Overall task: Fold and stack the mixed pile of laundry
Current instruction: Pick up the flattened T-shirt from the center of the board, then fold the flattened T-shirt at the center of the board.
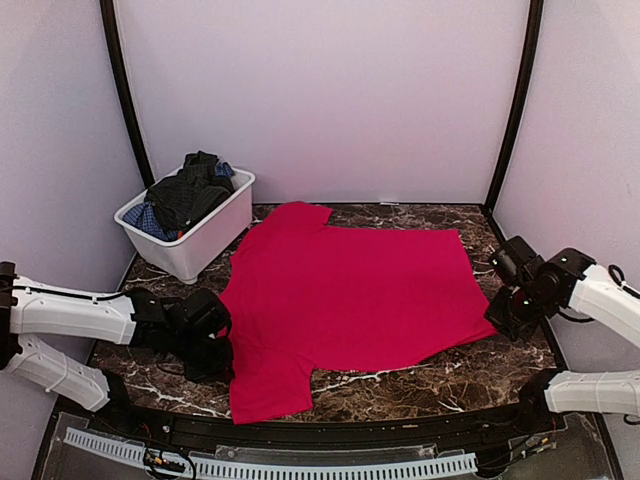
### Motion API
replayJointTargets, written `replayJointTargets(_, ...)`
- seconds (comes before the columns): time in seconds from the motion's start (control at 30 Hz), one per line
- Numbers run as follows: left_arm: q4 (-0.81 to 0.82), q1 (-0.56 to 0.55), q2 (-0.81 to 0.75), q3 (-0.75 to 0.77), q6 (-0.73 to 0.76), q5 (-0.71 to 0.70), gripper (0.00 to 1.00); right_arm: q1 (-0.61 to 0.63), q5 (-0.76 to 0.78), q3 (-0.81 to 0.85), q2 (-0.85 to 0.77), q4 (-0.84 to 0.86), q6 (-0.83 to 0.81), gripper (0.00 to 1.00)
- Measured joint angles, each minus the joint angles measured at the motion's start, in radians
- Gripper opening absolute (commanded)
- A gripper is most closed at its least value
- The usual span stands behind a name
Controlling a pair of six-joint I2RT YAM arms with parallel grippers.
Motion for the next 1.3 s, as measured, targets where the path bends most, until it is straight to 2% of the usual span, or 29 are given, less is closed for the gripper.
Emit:
replayJointTargets(0.3, -0.102, 0.004, -0.113, 0.065, -0.001, -0.041, 0.0, 0.0, 0.009, 0.0, -0.014, -0.003, 0.044, 0.0)
replayJointTargets(0.57, -0.137, 0.066, -0.116, 0.148, 0.05, -0.048, 0.0, -0.001, 0.048, 0.004, -0.037, -0.028, 0.104, 0.0)
replayJointTargets(0.97, -0.148, 0.204, 0.041, 0.372, 0.222, -0.038, 0.0, -0.05, 0.056, 0.003, 0.026, 0.029, 0.163, 0.0)
replayJointTargets(1.3, -0.138, 0.295, 0.104, 0.46, 0.296, -0.009, 0.0, -0.177, 0.063, 0.002, 0.034, 0.103, 0.109, 0.0)
